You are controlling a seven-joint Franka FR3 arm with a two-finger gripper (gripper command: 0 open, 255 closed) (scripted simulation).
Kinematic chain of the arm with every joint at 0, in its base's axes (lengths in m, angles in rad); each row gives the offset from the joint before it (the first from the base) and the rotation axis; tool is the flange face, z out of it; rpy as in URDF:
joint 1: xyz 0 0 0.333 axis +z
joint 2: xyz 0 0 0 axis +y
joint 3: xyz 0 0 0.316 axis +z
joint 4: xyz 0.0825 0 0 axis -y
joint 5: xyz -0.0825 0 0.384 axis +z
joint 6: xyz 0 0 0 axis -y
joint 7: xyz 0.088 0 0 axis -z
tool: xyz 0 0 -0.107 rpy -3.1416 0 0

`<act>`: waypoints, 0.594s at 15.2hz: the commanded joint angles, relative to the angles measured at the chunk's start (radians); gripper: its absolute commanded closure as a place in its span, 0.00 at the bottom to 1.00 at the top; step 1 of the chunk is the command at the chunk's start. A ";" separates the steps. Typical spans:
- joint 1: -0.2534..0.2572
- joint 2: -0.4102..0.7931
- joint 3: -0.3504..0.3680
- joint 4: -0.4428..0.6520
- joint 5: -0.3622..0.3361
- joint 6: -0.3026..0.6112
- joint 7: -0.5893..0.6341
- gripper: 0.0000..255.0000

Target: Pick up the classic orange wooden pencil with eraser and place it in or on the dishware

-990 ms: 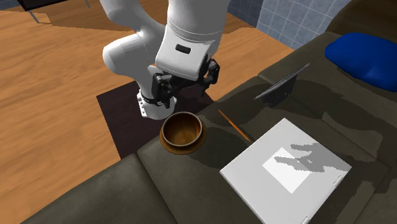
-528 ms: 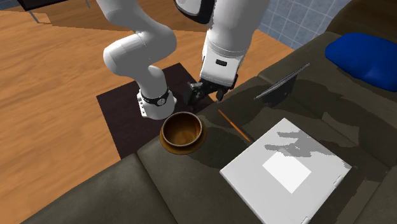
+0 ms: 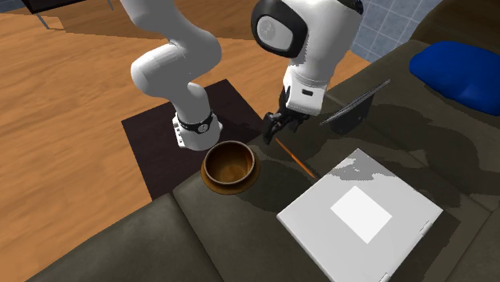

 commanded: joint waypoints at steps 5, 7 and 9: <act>0.016 0.201 0.160 -0.006 -0.022 0.205 0.165 0.00; 0.006 0.278 0.211 0.007 -0.059 0.262 0.230 0.00; -0.003 0.301 0.216 -0.007 -0.074 0.296 0.241 0.00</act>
